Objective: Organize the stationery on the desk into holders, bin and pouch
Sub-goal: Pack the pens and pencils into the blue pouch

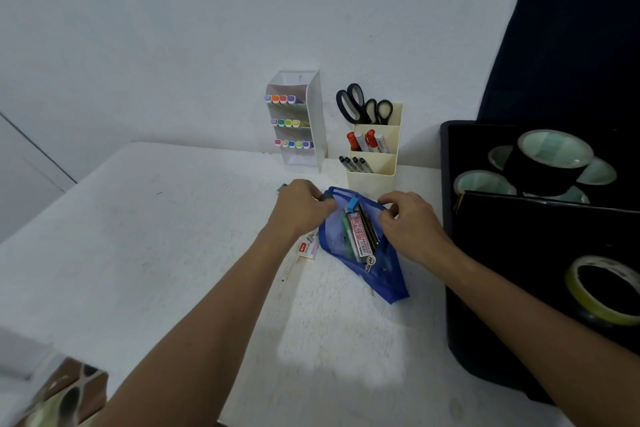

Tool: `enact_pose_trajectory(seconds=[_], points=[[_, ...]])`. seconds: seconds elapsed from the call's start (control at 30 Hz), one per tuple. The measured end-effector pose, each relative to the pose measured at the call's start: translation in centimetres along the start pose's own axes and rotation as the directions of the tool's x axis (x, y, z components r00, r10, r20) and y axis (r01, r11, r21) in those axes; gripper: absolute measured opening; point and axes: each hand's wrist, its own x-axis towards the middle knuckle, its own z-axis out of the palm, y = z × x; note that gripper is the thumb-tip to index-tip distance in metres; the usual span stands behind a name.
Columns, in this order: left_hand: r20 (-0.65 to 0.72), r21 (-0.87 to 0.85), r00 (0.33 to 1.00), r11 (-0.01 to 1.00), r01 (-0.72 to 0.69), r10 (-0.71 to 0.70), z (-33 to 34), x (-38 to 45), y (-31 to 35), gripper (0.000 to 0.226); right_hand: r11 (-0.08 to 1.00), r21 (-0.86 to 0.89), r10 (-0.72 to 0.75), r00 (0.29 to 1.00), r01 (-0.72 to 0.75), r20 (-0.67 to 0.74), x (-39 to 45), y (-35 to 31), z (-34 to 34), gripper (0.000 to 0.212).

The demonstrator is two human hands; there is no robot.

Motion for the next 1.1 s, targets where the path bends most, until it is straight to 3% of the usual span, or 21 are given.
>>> enact_pose_trajectory(seconds=[0.17, 0.3, 0.4, 0.5, 0.57, 0.77, 0.87, 0.97, 1.1], points=[[0.426, 0.064, 0.903, 0.994, -0.086, 0.051, 1.1, -2.4, 1.8, 0.020, 1.000, -0.014, -0.010, 1.000, 0.010, -0.016, -0.2, 0.0, -0.1, 0.031], [0.547, -0.087, 0.829, 0.993, -0.082, 0.117, 0.9, -3.4, 2.4, 0.021, 1.000, -0.026, -0.013, 1.000, 0.013, -0.022, -0.1, -0.2, -0.2, 0.032], [0.469, -0.155, 0.878, 0.988, -0.020, 0.092, 0.4, -2.8, 2.1, 0.029, 1.000, -0.016, -0.001, 1.000, 0.000, -0.023, -0.2, -0.2, -0.2, 0.031], [0.215, -0.058, 0.976, 0.997, 0.051, -0.037, 0.6, -1.9, 1.0, 0.029, 1.000, -0.004, 0.017, 1.000, -0.017, -0.012, -0.2, -0.3, -0.1, 0.031], [0.110, 0.032, 0.988, 0.994, 0.108, -0.110, 0.9, -1.5, 0.3, 0.034, 1.000, -0.001, 0.027, 1.000, -0.027, 0.000, -0.3, -0.4, -0.2, 0.032], [0.094, 0.101, 0.973, 0.975, 0.199, -0.208, 2.1, -1.2, 0.3, 0.045, 0.997, 0.024, 0.073, 0.997, -0.073, 0.016, -0.5, -0.3, -0.4, 0.031], [0.161, 0.134, 0.973, 0.980, 0.145, -0.166, 2.0, -1.1, 0.7, 0.030, 0.998, 0.034, 0.057, 0.998, -0.057, -0.003, -0.4, -0.5, -0.5, 0.027], [0.156, -0.013, 0.982, 0.994, 0.110, -0.106, 1.1, -1.0, 1.5, 0.018, 0.998, 0.051, 0.047, 0.998, -0.045, -0.039, -0.4, -0.6, -0.7, 0.026], [0.121, -0.315, 0.976, 0.926, 0.210, -0.180, -0.5, -0.8, 2.4, 0.019, 0.990, 0.129, 0.066, 0.998, -0.063, -0.022, -0.3, -0.8, -0.9, 0.032]])
